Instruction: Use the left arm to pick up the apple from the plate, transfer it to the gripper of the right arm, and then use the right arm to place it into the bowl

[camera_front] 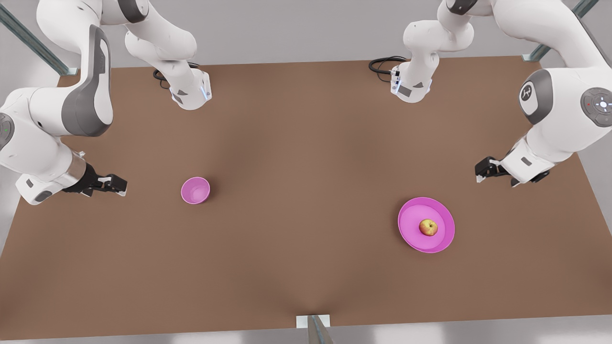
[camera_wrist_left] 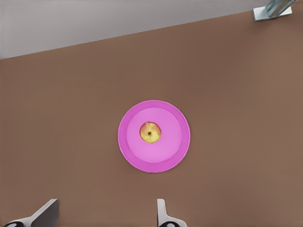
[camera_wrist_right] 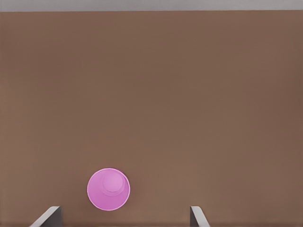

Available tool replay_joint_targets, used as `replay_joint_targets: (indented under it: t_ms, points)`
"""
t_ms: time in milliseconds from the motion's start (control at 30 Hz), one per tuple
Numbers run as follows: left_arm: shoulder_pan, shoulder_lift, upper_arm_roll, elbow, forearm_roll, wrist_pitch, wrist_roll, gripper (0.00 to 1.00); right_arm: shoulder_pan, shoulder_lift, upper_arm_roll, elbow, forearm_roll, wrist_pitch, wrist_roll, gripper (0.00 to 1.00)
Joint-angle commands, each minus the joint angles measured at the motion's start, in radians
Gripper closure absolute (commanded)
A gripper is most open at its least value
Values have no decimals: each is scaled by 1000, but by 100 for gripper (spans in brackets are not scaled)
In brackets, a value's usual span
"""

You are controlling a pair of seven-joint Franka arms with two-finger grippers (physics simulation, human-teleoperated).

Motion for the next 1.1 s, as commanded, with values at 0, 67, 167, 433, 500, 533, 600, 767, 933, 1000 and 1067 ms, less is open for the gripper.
replay_joint_targets:
  t_ms: [0, 67, 167, 433, 500, 533, 600, 767, 933, 1000, 1067]
  points:
    - [0, 0, 0, 1, 2, 10, -49, 0, 1, -1, 0, 1, 1, -1, 2, 0]
    - [-21, 39, 0, -1, 2, 16, -44, 0, 1, 0, 0, 1, 1, 1, 2, 0]
    - [-34, 130, -2, -14, -56, 130, -43, 0, -2, 0, 0, 1, 1, 1, 1, 0]
    - [-46, 190, -3, -435, -130, 815, -1, 0, -7, 0, -1, 1, 3, -1, -2, 0]
    - [-44, 217, -3, -441, -133, 840, 0, 0, -9, 2, -1, 1, 3, -1, -7, 0]
    - [-35, 223, -3, -484, -136, 907, 35, 0, -10, 2, -3, 1, 3, -1, -10, 0]
    - [-21, 246, -3, -508, -188, 952, 117, 0, -9, 3, -3, 1, 3, -1, -8, 0]
    - [-26, 322, -2, -505, -187, 1013, 117, 0, -9, 3, -3, 1, 3, -1, -8, 0]
    - [-23, 371, -2, -501, -187, 1015, 117, 0, -9, 3, -3, -1, 3, -2, -10, 0]
    - [-23, 388, -2, -502, -187, 1013, 117, 0, -10, 3, -3, -1, 3, -2, -10, 0]
    - [-24, 401, -2, -501, -187, 1015, 117, 0, -10, 3, -4, -1, 3, -2, -10, 0]
